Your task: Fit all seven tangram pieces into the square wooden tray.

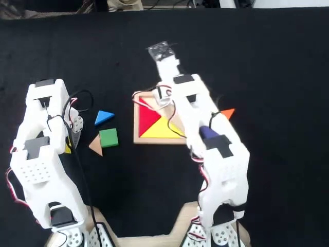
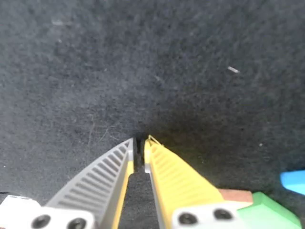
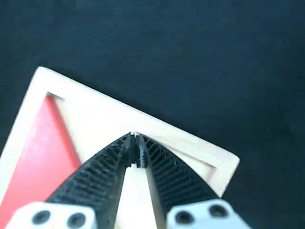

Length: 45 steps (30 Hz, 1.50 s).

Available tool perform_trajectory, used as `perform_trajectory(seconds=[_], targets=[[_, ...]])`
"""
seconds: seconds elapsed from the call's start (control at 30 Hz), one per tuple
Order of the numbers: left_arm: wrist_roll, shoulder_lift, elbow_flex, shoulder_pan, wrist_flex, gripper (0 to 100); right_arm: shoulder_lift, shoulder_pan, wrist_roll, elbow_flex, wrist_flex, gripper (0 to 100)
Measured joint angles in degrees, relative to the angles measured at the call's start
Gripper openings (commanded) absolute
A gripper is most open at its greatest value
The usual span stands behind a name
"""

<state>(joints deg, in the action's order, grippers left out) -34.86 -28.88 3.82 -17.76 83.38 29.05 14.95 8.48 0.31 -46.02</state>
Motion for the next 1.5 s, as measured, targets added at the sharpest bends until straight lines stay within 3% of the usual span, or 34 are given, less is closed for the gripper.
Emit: perform_trajectory(seconds=[0.17, 0.33, 0.53, 0.6, 0.73, 0.9, 1.13, 1.3, 1.5], targets=[[0.00, 0.00, 0.00, 0.00, 0.00, 6, 0.00, -1.85, -1.58, 0.00, -1.41, 1.0], [0.00, 0.00, 0.00, 0.00, 0.00, 6, -7.65, -1.67, 1.67, 0.00, -8.26, 1.1], [0.00, 0.00, 0.00, 0.00, 0.00, 6, -29.36, -1.76, 13.27, 2.64, -21.01, 1.5], [0.00, 0.00, 0.00, 0.00, 0.00, 6, -34.20, -1.85, 17.14, 6.86, -22.68, 5.9], [0.00, 0.00, 0.00, 0.00, 0.00, 6, -36.48, -7.47, 17.14, 14.86, -23.30, 23.0], [0.00, 0.00, 0.00, 0.00, 0.00, 6, -35.96, -12.13, 19.25, 20.57, -23.30, 18.6], [0.00, 0.00, 0.00, 0.00, 0.00, 6, -31.03, -12.04, 36.84, 28.92, -19.43, 17.8], [0.00, 0.00, 0.00, 0.00, 0.00, 6, -30.59, -13.27, 43.87, 31.21, -17.67, 17.8], [0.00, 0.00, 0.00, 0.00, 0.00, 6, -32.35, -21.19, 52.48, 30.15, -12.04, 17.8]])
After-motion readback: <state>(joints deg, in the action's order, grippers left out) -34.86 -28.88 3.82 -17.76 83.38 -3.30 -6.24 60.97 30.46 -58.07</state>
